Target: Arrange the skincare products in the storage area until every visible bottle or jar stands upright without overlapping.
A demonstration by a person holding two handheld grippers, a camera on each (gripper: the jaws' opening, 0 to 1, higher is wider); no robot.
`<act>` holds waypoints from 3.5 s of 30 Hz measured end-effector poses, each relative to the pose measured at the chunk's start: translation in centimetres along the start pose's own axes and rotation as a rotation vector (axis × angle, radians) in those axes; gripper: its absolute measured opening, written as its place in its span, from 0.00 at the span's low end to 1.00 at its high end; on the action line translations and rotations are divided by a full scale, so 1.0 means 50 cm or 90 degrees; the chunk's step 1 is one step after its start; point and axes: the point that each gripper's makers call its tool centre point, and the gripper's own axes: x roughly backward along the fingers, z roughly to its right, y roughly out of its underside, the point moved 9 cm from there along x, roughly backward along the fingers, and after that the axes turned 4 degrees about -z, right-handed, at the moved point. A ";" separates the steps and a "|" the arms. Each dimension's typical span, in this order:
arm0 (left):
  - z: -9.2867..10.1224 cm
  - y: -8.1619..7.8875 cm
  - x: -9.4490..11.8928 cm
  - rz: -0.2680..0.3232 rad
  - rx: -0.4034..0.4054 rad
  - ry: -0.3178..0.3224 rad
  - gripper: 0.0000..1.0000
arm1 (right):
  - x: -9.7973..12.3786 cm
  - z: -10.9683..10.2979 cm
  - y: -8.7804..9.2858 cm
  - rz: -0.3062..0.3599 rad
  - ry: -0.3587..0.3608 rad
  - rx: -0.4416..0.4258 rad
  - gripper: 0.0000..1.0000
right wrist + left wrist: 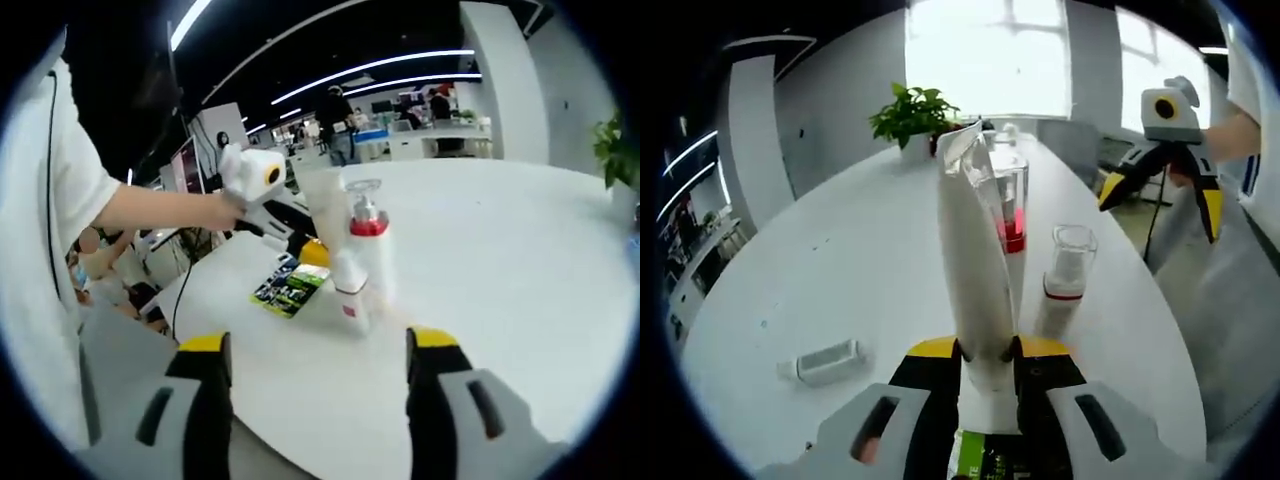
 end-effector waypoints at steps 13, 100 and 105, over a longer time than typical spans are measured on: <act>-0.004 -0.004 0.000 -0.003 0.002 -0.001 0.22 | 0.007 0.001 -0.004 0.001 0.007 0.003 0.72; 0.326 0.119 0.300 0.039 0.390 -0.340 0.80 | 0.069 -0.021 -0.005 0.027 -0.010 0.045 0.88; 0.351 0.128 0.305 0.050 0.418 -0.356 0.83 | 0.070 -0.021 -0.003 0.025 -0.013 0.043 0.88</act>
